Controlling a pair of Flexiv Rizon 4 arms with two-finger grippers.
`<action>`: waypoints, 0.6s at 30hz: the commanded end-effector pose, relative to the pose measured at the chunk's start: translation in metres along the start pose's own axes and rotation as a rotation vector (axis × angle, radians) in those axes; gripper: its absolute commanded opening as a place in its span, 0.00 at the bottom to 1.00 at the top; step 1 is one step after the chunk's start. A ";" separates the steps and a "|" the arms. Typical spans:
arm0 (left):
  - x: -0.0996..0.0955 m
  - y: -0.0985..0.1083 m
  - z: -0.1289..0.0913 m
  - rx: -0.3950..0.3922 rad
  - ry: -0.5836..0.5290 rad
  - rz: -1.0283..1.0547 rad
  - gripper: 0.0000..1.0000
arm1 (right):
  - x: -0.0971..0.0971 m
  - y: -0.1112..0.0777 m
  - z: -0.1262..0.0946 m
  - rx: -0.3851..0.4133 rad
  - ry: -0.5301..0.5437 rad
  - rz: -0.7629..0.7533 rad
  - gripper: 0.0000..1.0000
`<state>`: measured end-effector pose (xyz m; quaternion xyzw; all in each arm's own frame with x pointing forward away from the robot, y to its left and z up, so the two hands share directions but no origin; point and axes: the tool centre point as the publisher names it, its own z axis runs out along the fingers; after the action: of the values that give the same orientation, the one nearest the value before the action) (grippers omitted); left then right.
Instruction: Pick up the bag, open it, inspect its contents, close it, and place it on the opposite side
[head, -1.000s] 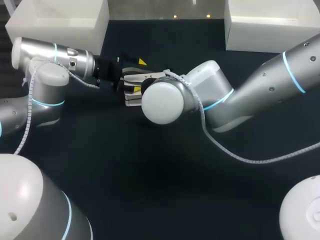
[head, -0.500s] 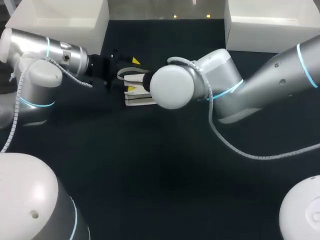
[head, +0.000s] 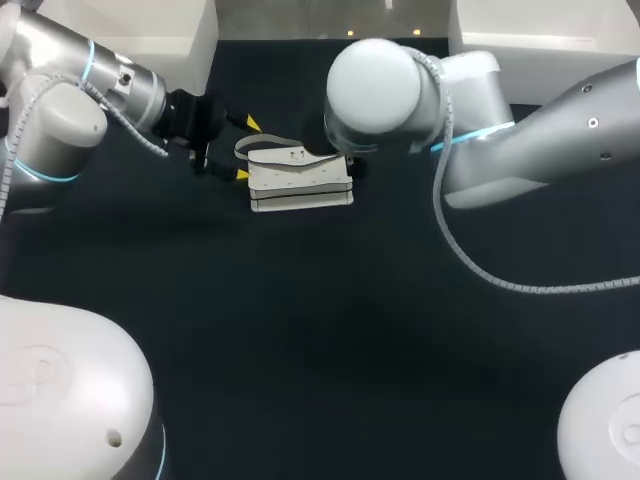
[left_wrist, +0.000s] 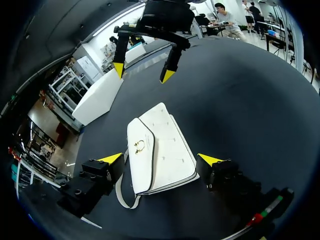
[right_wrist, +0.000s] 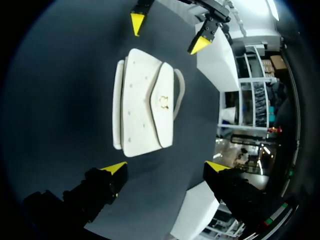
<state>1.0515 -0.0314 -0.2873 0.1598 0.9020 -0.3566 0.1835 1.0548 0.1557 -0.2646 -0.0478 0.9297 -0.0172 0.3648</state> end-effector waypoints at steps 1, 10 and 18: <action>-0.008 0.001 -0.003 -0.034 0.117 -0.032 1.00 | -0.010 -0.001 -0.004 -0.004 0.084 -0.016 1.00; -0.006 0.001 -0.007 -0.154 0.104 -0.006 1.00 | -0.015 -0.003 -0.002 0.054 0.190 -0.037 1.00; -0.006 0.001 -0.007 -0.154 0.104 -0.006 1.00 | -0.015 -0.003 -0.002 0.054 0.190 -0.037 1.00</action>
<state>1.0565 -0.0275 -0.2803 0.1610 0.9364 -0.2760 0.1451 1.0628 0.1519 -0.2541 -0.0546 0.9562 -0.0489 0.2833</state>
